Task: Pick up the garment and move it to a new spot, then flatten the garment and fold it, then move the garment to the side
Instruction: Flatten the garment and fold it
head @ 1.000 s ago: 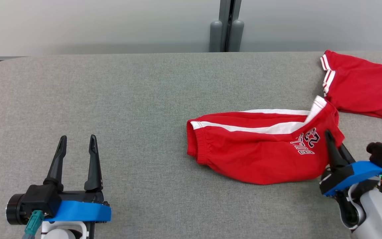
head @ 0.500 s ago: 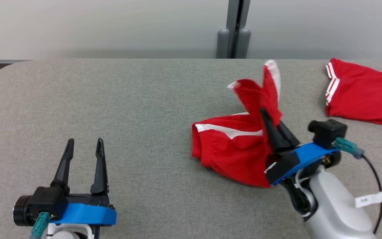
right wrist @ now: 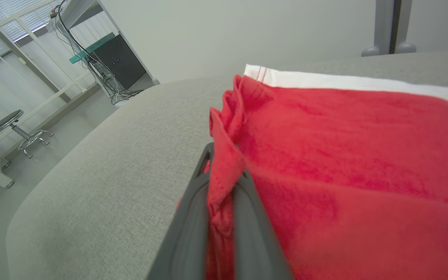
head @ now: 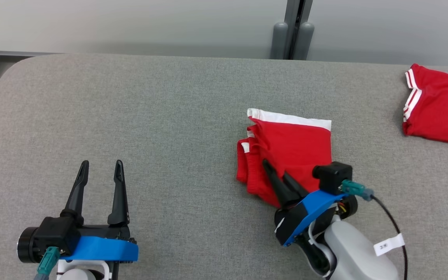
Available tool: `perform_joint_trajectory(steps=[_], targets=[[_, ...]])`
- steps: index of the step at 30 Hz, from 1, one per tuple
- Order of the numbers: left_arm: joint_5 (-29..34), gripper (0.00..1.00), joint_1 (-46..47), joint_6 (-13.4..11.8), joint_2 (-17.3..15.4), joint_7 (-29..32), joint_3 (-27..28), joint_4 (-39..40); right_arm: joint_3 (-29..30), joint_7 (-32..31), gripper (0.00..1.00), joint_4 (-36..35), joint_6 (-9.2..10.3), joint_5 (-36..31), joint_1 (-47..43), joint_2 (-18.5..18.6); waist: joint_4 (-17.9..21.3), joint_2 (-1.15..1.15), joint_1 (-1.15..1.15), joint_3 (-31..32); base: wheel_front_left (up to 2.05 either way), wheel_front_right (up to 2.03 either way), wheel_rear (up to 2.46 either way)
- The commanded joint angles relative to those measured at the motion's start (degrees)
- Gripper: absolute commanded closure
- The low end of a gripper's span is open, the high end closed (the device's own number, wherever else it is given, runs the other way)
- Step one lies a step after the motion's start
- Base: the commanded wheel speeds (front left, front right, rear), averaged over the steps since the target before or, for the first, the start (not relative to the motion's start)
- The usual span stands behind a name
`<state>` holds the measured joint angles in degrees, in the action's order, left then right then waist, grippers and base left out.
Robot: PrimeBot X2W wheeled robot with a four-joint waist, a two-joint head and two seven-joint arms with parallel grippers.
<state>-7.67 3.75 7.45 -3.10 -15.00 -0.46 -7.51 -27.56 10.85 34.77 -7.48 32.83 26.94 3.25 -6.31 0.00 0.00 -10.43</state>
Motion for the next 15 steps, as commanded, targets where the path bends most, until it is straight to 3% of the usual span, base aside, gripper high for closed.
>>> perform_joint_trajectory(steps=[1, 2, 4, 5, 6, 11, 15], targets=[[-0.33, 0.0, 0.95, 0.06, 0.12, -0.23, -0.06, -0.06, -1.88, 0.79, 1.0, 0.85, -0.03, 0.41, 0.88, -0.33, -0.09, 0.0, 0.0, -0.39, 0.0, 0.0, 0.0], [-0.25, 0.0, 1.07, 0.06, 0.12, -0.23, -0.14, -0.13, -3.03, 1.24, 0.95, 1.04, -0.03, 0.7, 1.02, -0.36, -0.08, 0.0, 0.0, -0.53, 0.0, 0.0, 0.0], [-0.35, 0.0, 1.36, 0.06, 0.15, -0.23, -0.27, -0.28, -5.48, 1.95, 0.56, 1.01, -0.03, 2.0, 0.81, -0.34, -0.03, 0.0, 0.0, -0.71, 0.0, 0.0, 0.0], [-0.43, 0.0, 1.4, 0.06, 0.14, -0.23, -0.25, -0.36, -6.97, 2.2, 0.13, 0.94, -0.03, 2.51, 0.73, -0.36, 0.08, 0.0, 0.0, -0.76, 0.0, 0.0, 0.0], [-0.49, 0.0, 1.42, 0.06, 0.16, -0.23, -0.29, -0.4, -8.06, 2.49, 0.0, 1.1, -0.02, 2.9, 0.81, -0.31, 0.16, 0.0, 0.0, -0.78, 0.0, 0.0, 0.0], [-0.47, 0.0, 1.5, 0.06, 0.21, -0.23, -0.7, -0.55, -10.12, 3.82, 0.0, 1.04, -0.02, 2.23, 1.45, -0.25, 0.64, 0.0, 0.0, -0.58, 0.0, 0.0, 0.0], [-0.24, 0.0, 0.78, 0.06, 0.22, -0.23, -0.71, -0.57, -7.39, 4.34, 0.0, -0.61, -0.02, -0.65, 1.26, 0.14, 1.38, 0.0, 0.0, -0.02, 0.0, 0.0, 0.0]])
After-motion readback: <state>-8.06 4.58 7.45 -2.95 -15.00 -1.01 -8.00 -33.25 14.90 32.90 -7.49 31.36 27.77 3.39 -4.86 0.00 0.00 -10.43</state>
